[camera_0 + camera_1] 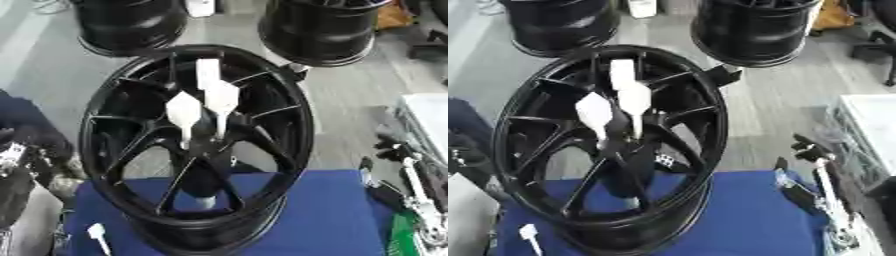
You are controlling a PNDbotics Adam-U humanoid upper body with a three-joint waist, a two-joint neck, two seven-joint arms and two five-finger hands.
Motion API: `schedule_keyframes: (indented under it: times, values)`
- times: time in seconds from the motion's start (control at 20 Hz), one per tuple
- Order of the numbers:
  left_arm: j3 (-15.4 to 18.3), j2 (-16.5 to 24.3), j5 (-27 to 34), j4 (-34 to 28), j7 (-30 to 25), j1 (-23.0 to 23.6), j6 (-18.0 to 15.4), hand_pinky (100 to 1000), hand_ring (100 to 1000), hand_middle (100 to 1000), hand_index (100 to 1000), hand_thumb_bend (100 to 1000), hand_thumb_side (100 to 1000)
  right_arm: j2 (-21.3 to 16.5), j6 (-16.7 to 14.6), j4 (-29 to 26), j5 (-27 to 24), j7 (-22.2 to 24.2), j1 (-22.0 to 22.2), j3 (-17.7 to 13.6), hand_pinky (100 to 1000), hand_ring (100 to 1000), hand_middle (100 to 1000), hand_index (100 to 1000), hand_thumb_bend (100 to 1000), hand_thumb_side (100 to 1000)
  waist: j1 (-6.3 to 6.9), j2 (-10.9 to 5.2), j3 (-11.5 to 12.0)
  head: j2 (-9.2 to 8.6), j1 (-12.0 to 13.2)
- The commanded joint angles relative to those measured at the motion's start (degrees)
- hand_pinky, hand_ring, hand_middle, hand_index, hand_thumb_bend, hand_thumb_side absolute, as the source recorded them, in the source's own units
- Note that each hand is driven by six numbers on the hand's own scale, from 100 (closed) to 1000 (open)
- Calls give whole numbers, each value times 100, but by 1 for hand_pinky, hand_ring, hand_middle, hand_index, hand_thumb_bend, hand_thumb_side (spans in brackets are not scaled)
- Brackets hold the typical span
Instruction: Pull the pin out of the wheel hub.
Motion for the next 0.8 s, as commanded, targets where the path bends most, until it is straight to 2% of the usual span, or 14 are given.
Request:
schedule_keyframes:
  times: [0.05, 0.2, 0.35, 0.6, 0.65, 0.7, 0.8]
  values:
    - [-4, 73, -11, -129, -9, -38, 0, 721, 570, 570, 654, 395, 731, -75, -31, -75, -114, -2, -62, -2, 743, 685, 705, 891, 100, 398, -11, -26, 3, -12, 21]
    - [0, 95, -18, -128, -6, -33, 9, 721, 570, 570, 654, 395, 731, -330, -85, -174, -302, 44, -136, 7, 751, 691, 712, 895, 100, 362, -58, -40, 0, -12, 2]
    - [-6, 133, -34, -125, -12, -21, 24, 721, 571, 570, 654, 395, 732, -745, -155, -471, -514, 137, -308, 67, 753, 691, 714, 895, 100, 414, -128, -56, 12, -12, -15]
    - [-4, 208, -71, -130, -19, 3, 41, 721, 571, 571, 654, 394, 733, -1427, -463, -1133, -928, 390, -817, 455, 770, 711, 735, 904, 100, 410, -253, -69, 45, -12, -45]
    - [-6, 229, -80, -132, -20, 8, 43, 721, 571, 571, 654, 390, 731, -1565, -537, -1272, -1013, 471, -940, 568, 781, 722, 747, 909, 100, 496, -282, -68, 52, -12, -71]
    - [-2, 243, -88, -133, -18, 13, 44, 721, 571, 571, 654, 394, 734, -1708, -602, -1397, -1101, 557, -1075, 688, 786, 728, 754, 912, 100, 325, -301, -64, 47, -12, -71]
    - [0, 269, -104, -132, -18, 22, 45, 721, 572, 571, 654, 394, 734, -1992, -743, -1635, -1268, 730, -1353, 943, 796, 739, 766, 917, 100, 270, -339, -61, 58, -12, -48]
